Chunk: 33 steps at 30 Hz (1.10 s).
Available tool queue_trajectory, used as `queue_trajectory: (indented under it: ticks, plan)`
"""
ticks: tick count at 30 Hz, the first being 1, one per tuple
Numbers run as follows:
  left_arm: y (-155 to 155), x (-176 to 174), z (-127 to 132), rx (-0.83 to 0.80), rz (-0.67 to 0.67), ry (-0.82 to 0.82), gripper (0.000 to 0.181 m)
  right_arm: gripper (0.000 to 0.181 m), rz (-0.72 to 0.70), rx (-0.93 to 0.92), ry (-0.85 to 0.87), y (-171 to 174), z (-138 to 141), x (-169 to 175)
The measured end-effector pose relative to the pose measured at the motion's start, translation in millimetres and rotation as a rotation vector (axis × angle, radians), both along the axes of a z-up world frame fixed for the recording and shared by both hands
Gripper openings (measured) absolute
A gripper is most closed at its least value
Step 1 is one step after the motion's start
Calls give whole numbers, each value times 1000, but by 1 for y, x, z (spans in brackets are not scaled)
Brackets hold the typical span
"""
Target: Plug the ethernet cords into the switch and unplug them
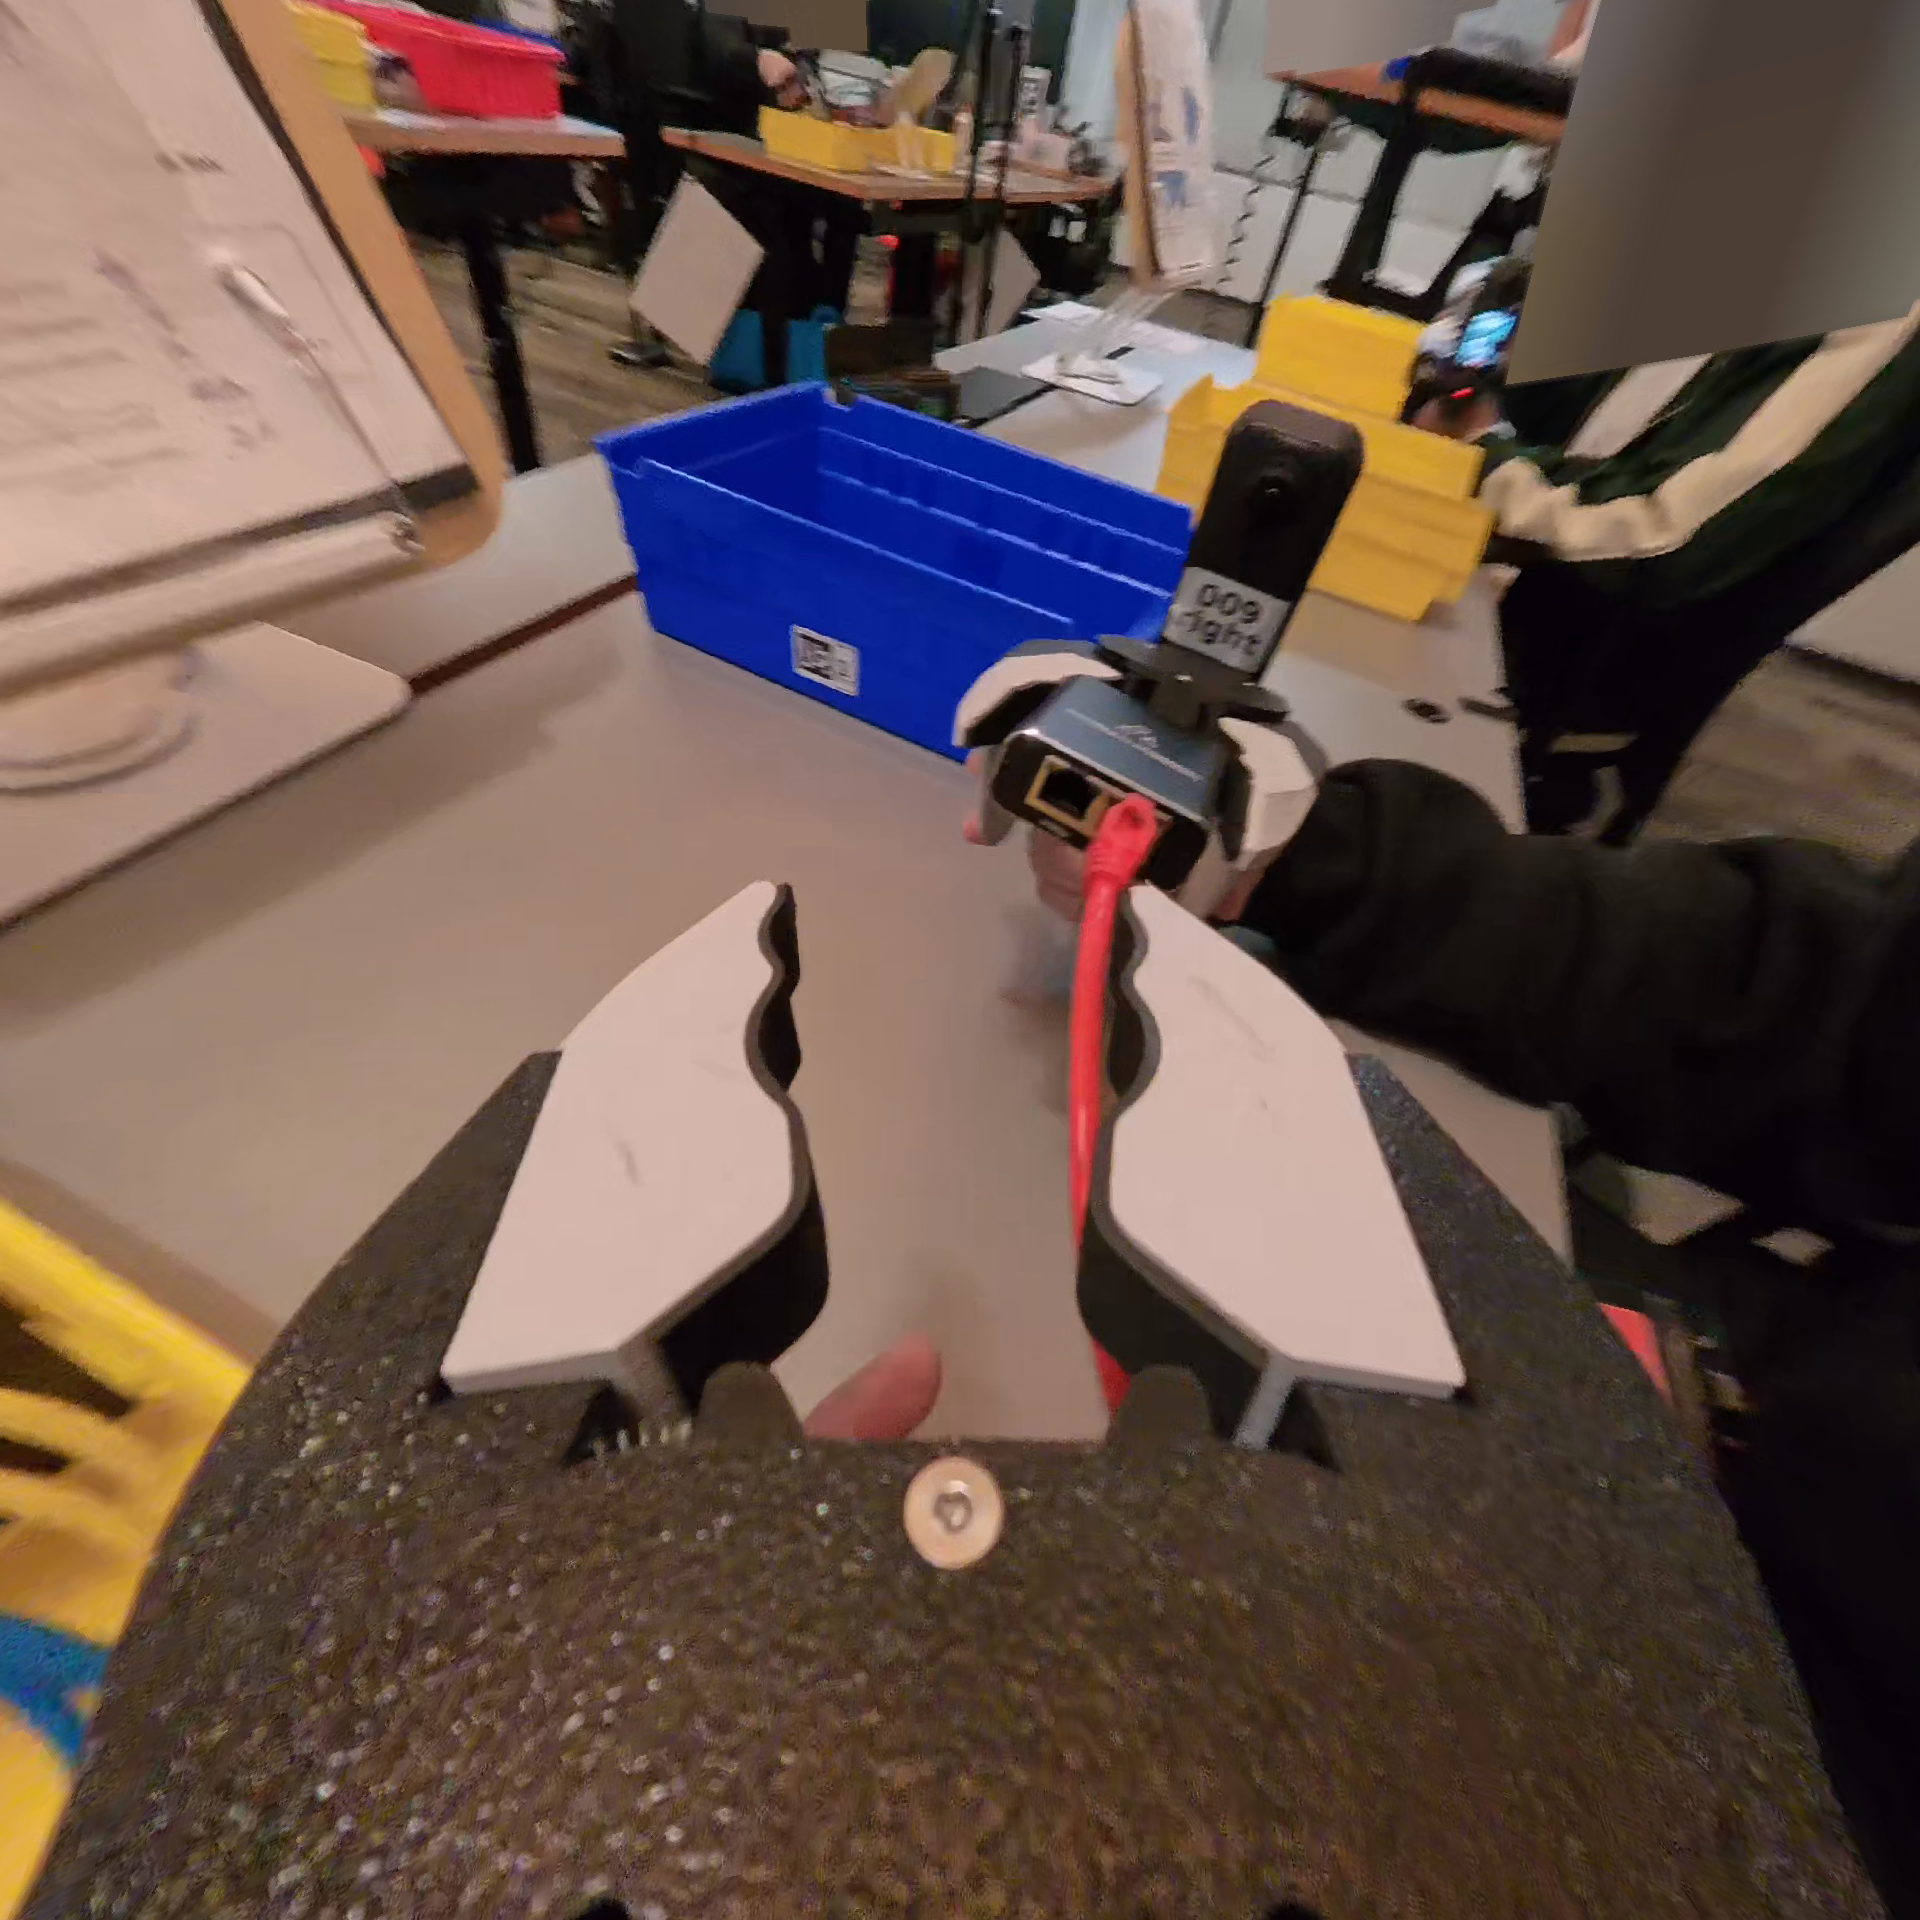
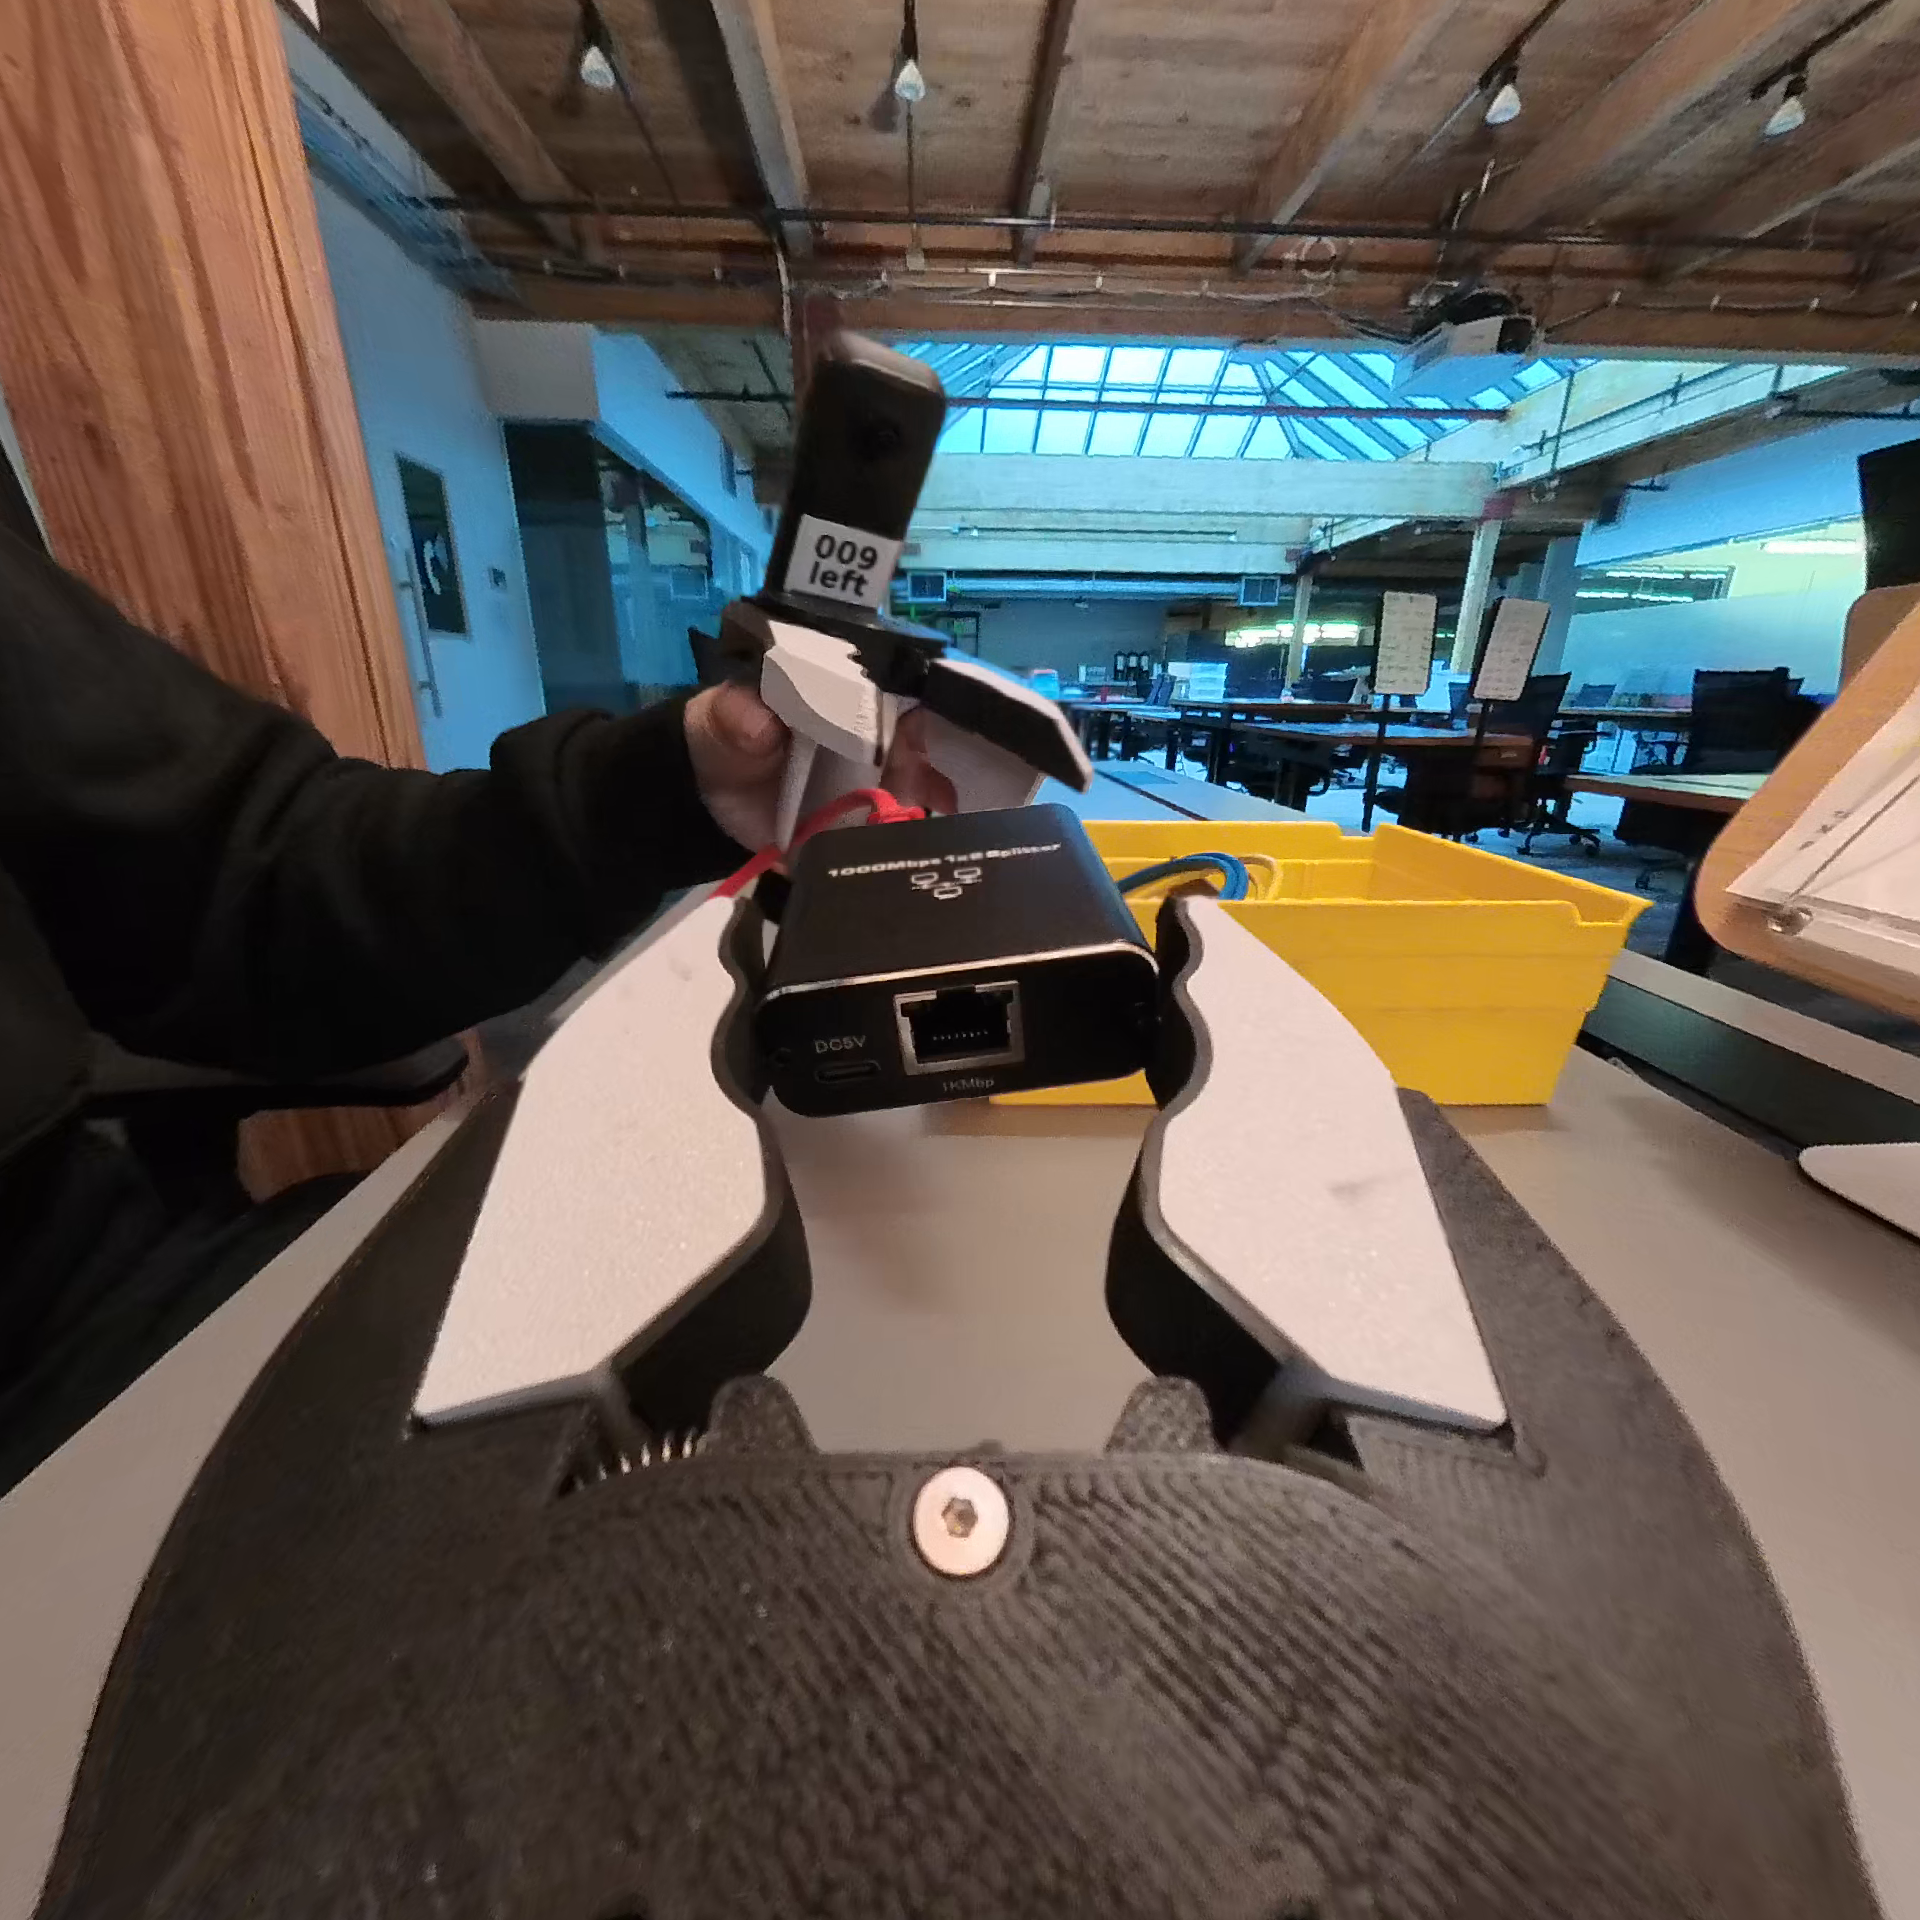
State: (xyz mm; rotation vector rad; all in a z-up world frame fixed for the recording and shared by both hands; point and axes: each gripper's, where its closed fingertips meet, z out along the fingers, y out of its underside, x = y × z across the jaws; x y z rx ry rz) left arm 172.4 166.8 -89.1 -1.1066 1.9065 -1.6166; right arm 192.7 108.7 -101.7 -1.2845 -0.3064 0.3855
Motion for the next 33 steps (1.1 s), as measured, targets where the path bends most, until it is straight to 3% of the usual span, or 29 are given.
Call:
queue_trajectory:
  ticks: [6,9,13,17,24,28,33]
  plan:
    - [-37,-16,-24,-152,-233,312,64,74,44,-31,-149,8,-9,-30]
    - [-52,-24,-31,-229,-362,425,40,74,78,-44,-215,11,-13,-45]
    - [-48,-24,-37,-376,-387,587,30,73,54,-59,-292,14,-20,-50]
    - [-42,-26,-43,-426,-370,679,26,74,8,-87,-370,21,-33,-51]
    - [-49,-22,-44,-455,-377,742,25,77,-26,-91,-436,27,-39,-56]
    - [-49,-17,-39,-487,-368,733,25,77,-30,-117,-389,27,-36,-51]
    - [-38,-3,-30,-369,-286,529,29,77,-13,-135,-230,28,-27,-44]
